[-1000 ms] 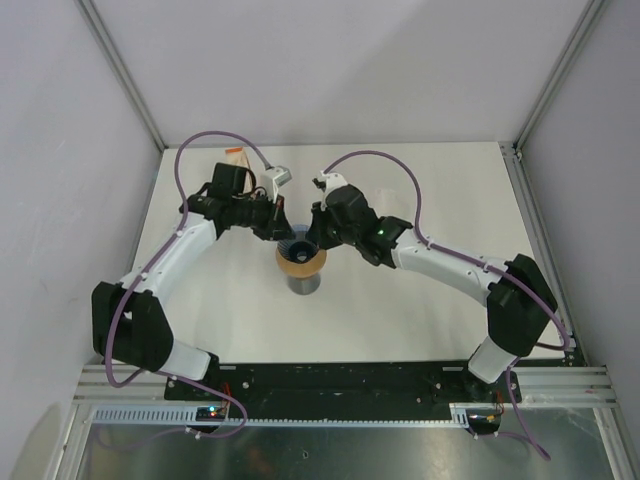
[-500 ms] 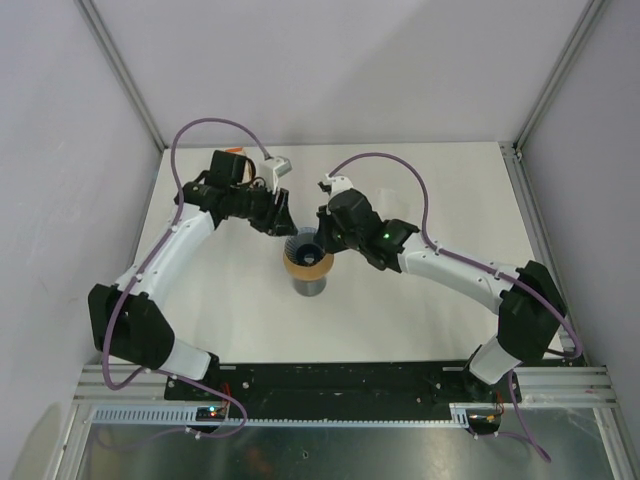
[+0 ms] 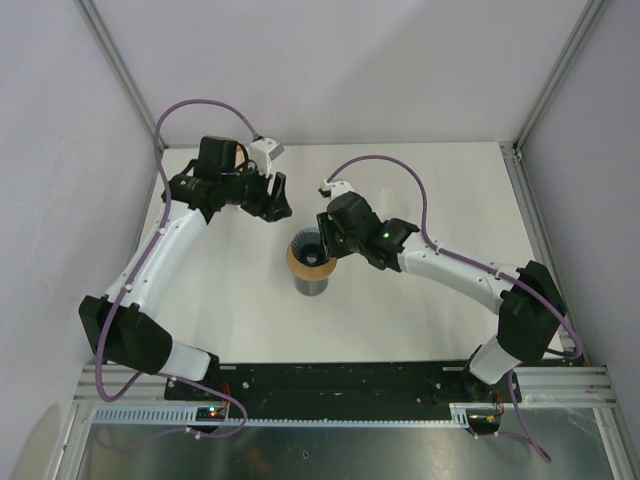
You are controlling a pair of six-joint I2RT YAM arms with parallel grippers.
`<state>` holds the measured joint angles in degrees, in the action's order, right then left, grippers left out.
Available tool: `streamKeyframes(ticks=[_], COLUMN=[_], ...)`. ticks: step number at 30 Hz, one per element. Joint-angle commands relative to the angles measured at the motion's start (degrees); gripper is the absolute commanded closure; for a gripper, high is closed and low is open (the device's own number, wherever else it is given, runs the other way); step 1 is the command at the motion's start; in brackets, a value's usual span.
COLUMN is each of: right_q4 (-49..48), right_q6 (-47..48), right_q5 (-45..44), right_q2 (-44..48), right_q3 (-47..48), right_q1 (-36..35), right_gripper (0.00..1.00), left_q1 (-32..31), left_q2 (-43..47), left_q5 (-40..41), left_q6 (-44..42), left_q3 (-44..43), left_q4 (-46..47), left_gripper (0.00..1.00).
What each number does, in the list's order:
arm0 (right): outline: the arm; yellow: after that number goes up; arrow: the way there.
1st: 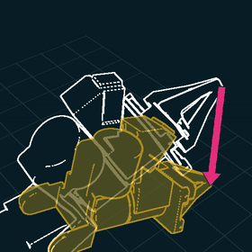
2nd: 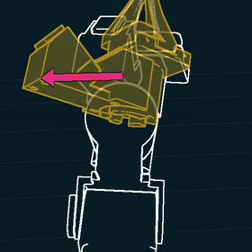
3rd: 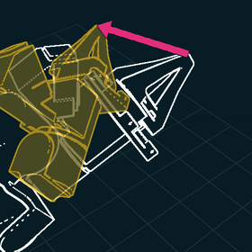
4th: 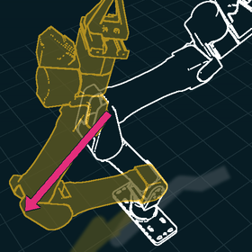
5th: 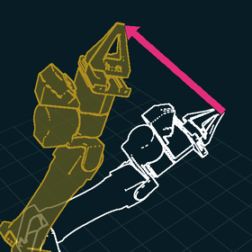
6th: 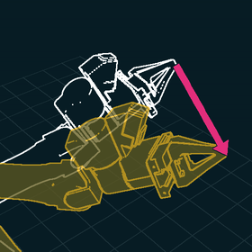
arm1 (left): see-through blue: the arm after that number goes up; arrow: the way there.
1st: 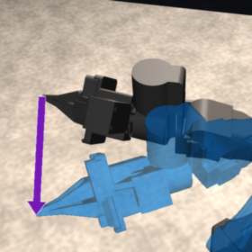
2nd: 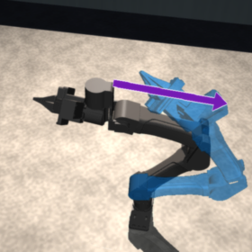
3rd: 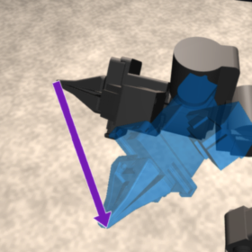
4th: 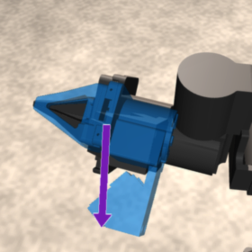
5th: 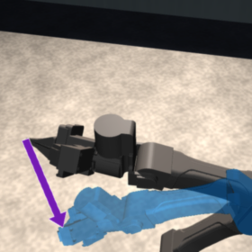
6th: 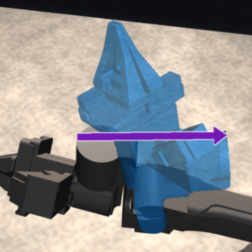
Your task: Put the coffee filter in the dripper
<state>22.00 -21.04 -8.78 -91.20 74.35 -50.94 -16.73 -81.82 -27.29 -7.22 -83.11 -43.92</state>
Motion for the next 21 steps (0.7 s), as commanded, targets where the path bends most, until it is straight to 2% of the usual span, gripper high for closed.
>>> streamKeyframes(ticks=[1, 21], right_q4=[3.44, 6.80], right_q6=[2.34, 4.87], right_q5=[-1.28, -1.70], right_q2=[-0.06, -4.16], right_q3=[2.48, 11.54], right_q1=[-0.52, -1.74], right_gripper=[0.61, 0.58], left_q1=[0.42, 2.23], left_q2=[1.24, -0.65], left_q5=[3.91, 6.05], left_q6=[-1.79, -2.88], left_q3=[-2.47, -2.75], left_q4=[0.11, 0.23], left_gripper=[0.31, 0.31])
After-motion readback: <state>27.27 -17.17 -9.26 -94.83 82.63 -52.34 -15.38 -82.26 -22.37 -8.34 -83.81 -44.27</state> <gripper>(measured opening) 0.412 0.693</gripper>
